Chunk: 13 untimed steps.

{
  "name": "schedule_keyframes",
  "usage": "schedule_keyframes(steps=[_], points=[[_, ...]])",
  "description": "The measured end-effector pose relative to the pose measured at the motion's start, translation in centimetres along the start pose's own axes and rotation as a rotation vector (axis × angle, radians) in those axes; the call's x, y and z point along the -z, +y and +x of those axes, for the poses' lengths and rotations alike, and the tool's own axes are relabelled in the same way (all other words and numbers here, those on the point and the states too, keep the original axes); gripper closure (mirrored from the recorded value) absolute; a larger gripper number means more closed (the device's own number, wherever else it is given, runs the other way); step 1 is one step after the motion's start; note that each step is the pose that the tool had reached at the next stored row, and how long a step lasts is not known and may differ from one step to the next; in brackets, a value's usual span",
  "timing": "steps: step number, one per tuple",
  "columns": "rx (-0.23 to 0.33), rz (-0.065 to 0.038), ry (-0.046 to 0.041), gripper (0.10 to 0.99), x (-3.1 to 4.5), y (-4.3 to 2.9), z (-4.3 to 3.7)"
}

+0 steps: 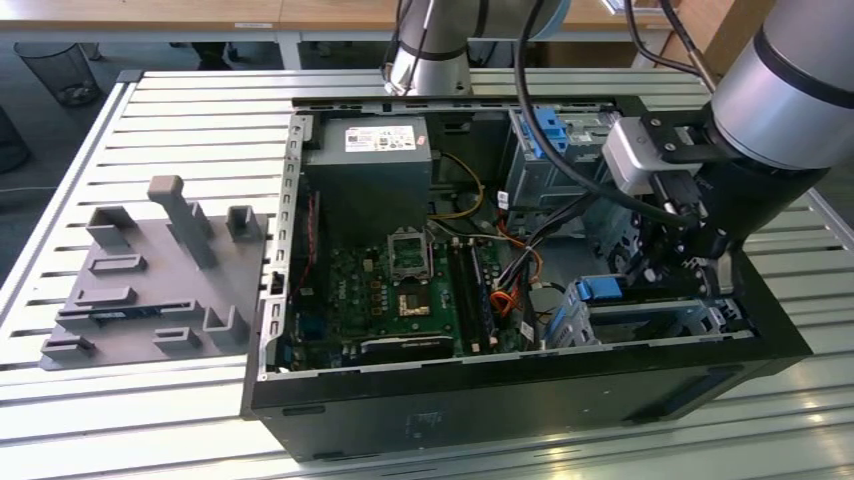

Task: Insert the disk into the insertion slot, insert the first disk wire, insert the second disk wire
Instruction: 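Insert the second disk wire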

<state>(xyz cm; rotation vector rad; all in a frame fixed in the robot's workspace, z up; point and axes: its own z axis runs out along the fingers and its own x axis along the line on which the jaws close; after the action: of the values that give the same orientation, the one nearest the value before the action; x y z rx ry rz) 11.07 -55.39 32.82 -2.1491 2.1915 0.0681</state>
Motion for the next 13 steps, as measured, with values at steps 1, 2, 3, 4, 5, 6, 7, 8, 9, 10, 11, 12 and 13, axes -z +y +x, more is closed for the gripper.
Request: schedule_keyframes(steps=[1, 2, 3, 4, 5, 6, 7, 8, 9, 10, 11, 12, 13], points=[[0.0, 0.0, 0.0003, 0.941, -0.03, 0.0, 0.0], [0.0, 0.0, 0.0004, 0.941, -0.03, 0.0, 0.0], [0.0, 0.0, 0.0005, 0.941, -0.03, 0.0, 0.0], [0.0, 0.0, 0.0005, 0.941, -0.03, 0.0, 0.0], [0.0, 0.0, 0.0002, 0.941, -0.05, 0.0, 0.01], [0.0, 0.0, 0.0002, 0.941, -0.05, 0.0, 0.01], [0.0, 0.0, 0.0001, 0.941, -0.05, 0.0, 0.0], [0.0, 0.0, 0.0001, 0.929, -0.05, 0.0, 0.01], [0.0, 0.0, 0.0, 0.929, -0.06, 0.0, 0.0], [0.0, 0.0, 0.0001, 0.863, -0.05, 0.0, 0.0], [0.0, 0.0, -0.0001, 0.863, -0.04, 0.0, 0.0], [0.0, 0.0, 0.0001, 0.863, 0.03, 0.0, 0.0], [0.0, 0.0, 0.0001, 0.863, 0.12, 0.0, -0.01]])
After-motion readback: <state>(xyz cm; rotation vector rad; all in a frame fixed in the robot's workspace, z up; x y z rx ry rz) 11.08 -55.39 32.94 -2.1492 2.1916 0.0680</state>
